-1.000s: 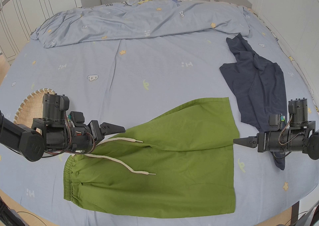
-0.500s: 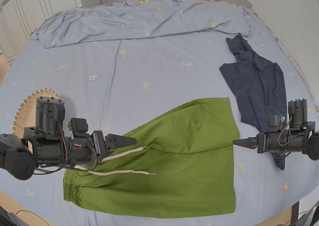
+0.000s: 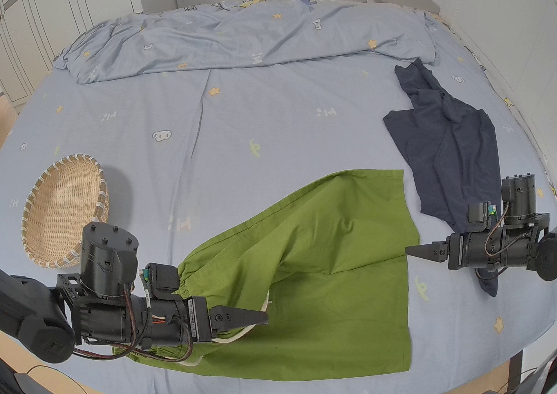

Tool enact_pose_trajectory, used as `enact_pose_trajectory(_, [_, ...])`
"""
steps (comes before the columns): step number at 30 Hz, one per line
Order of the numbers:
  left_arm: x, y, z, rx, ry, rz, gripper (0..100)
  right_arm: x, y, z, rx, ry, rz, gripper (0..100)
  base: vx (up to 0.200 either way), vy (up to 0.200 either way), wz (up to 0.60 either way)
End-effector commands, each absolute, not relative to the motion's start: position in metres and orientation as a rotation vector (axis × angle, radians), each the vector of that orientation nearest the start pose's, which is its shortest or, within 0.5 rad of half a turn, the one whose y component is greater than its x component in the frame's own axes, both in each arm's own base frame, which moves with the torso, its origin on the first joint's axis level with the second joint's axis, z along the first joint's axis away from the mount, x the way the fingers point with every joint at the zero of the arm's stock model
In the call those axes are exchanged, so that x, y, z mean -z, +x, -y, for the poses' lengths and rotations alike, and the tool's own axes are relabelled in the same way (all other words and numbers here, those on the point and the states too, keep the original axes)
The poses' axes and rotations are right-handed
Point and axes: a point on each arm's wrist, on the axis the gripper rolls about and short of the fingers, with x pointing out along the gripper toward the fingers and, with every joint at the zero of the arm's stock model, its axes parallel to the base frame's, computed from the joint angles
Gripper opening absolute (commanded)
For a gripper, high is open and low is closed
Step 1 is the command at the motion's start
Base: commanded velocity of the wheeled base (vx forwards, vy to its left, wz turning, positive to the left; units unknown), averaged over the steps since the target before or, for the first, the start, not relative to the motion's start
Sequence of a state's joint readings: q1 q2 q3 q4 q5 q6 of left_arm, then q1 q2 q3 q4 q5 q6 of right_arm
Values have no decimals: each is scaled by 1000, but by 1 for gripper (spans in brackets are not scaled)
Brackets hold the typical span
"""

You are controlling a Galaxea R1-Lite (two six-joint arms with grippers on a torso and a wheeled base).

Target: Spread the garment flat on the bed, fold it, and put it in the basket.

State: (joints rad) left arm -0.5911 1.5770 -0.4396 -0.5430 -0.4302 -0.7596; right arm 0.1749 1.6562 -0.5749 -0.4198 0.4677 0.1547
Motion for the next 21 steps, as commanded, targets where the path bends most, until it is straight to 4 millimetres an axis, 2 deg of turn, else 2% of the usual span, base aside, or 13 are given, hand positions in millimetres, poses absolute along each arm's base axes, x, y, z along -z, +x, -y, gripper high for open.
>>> enact_pose_trajectory(1, [-103,180,136,694,-611,-1002,100,-118,248,-55,-569,242,-716,100,0,0,0])
enact_pose_trajectory(12, [-112,170,131,703,-676,-996,100,-116,248,-55,-570,240,-722,100,0,0,0])
enact_pose_trajectory(17, [-137,155,121,783,-698,-887,100,-116,248,-55,-568,241,-722,100,0,0,0])
enact_pose_trajectory(18, [-137,155,121,783,-698,-887,100,-116,248,-55,-568,241,-722,100,0,0,0])
enact_pose_trajectory(19, [-151,148,115,832,-713,-826,100,-116,248,-55,-568,241,-722,100,0,0,0])
enact_pose_trajectory(21, [-165,144,110,871,-724,-766,100,-116,248,-55,-568,241,-722,100,0,0,0])
